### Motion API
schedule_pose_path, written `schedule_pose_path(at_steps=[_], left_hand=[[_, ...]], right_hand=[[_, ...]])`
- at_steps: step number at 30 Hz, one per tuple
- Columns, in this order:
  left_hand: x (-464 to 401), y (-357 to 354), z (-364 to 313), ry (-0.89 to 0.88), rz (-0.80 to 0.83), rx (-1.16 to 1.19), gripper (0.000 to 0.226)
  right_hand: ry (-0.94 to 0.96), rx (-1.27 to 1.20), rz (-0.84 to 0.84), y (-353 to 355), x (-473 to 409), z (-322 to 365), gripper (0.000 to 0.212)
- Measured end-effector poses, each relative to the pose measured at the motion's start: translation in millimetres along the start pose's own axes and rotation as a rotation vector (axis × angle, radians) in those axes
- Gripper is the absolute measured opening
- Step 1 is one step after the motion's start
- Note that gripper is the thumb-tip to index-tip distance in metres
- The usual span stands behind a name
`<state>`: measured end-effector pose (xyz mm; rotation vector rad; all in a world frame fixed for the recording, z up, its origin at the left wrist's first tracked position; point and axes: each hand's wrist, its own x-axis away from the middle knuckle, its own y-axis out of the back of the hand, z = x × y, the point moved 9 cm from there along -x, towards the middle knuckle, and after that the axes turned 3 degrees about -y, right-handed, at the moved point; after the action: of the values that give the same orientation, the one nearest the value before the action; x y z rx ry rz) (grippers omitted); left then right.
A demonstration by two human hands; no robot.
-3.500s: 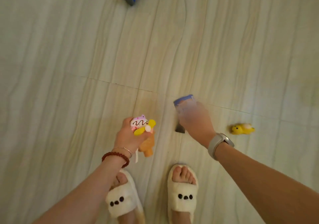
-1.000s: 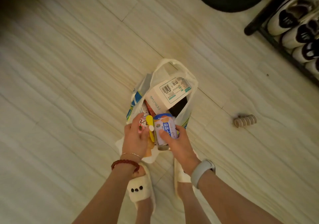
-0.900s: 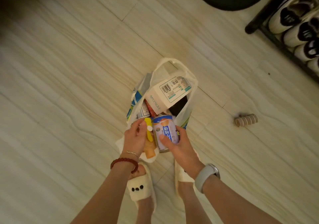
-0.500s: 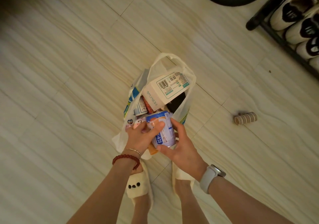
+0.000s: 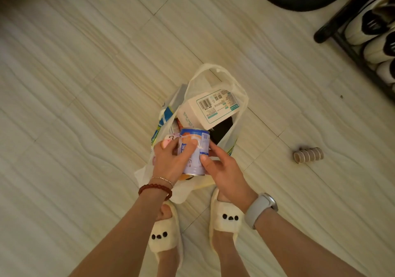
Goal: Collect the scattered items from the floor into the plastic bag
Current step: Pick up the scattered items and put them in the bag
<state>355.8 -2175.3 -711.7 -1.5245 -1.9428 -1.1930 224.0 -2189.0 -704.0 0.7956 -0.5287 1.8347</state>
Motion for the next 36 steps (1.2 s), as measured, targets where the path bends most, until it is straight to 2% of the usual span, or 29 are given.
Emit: schedule_pose_path(at_steps=[3, 5, 7, 9, 11, 12, 14, 15, 16, 18, 19, 23, 26, 29, 31, 33, 36], left_hand=[[-3.0, 4.1, 4.9, -0.049, 0.035, -0.008, 0.042], [-3.6, 7.7, 11.0, -0.067, 0.051, -0.043, 0.043], [-4.5, 11.7, 15.5, -0.074, 0.046, -0.084, 0.051], [-3.9, 14.3, 20.0, -0.054, 0.022, -0.098, 0.051], [-2.9, 18.0, 24.2, -0.039, -0.042, -0.086, 0.040], [-2.3, 17.9, 25.4, -0.039, -0.061, -0.090, 0.036], [0.7, 12.0, 25.9, -0.036, -0.053, -0.124, 0.033], [2.2, 8.9, 26.6, -0.030, -0.053, -0.146, 0.034], [4.0, 6.8, 26.8, -0.026, -0.069, -0.165, 0.036], [9.8, 4.9, 24.3, -0.035, -0.120, -0.187, 0.041], [12.9, 3.6, 23.6, -0.035, -0.140, -0.196, 0.043], [26.8, -1.2, 24.2, -0.047, -0.184, -0.296, 0.042], [42.7, -0.5, 17.4, -0.167, -0.187, -0.382, 0.030], [56.8, -14.6, 11.7, -0.337, -0.033, -0.487, 0.040], [59.6, -25.5, 9.7, -0.384, 0.075, -0.558, 0.052], [56.9, -32.1, 0.7, -0.420, 0.116, -0.534, 0.058], [43.7, -30.5, -12.6, -0.372, 0.062, -0.285, 0.060]], right_hand=[[-0.032, 0.030, 0.054, -8.5, -7.1, -4.3, 0.032], [-0.039, 0.077, 0.114, -12.1, -10.4, -7.9, 0.035], [-0.064, 0.114, 0.096, -4.7, -16.6, -9.3, 0.040], [-0.157, 0.021, -0.054, 16.6, -27.1, -16.6, 0.037], [-0.220, 0.006, -0.342, 47.4, -34.7, -23.7, 0.021], [-0.253, 0.078, -0.463, 60.0, -37.0, -25.1, 0.023], [-0.379, 0.190, -0.508, 65.9, -42.0, -30.7, 0.048], [-0.429, 0.221, -0.488, 64.9, -45.9, -34.2, 0.052], [-0.452, 0.243, -0.476, 66.3, -50.1, -37.7, 0.046], [-0.435, 0.258, -0.533, 75.3, -50.6, -37.6, 0.020], [-0.410, 0.250, -0.571, 80.6, -46.0, -35.7, 0.015], [-0.281, 0.310, -0.615, 95.1, -18.8, -36.7, 0.023], [-0.248, 0.350, -0.599, 107.2, -5.2, -41.3, 0.025], [-0.214, 0.401, -0.563, 111.7, -2.1, -32.6, 0.023], [-0.201, 0.429, -0.541, 108.5, -2.6, -27.2, 0.027], [-0.207, 0.430, -0.539, 106.1, -2.7, -25.8, 0.025], [-0.217, 0.431, -0.553, 106.5, -1.7, -25.9, 0.032]])
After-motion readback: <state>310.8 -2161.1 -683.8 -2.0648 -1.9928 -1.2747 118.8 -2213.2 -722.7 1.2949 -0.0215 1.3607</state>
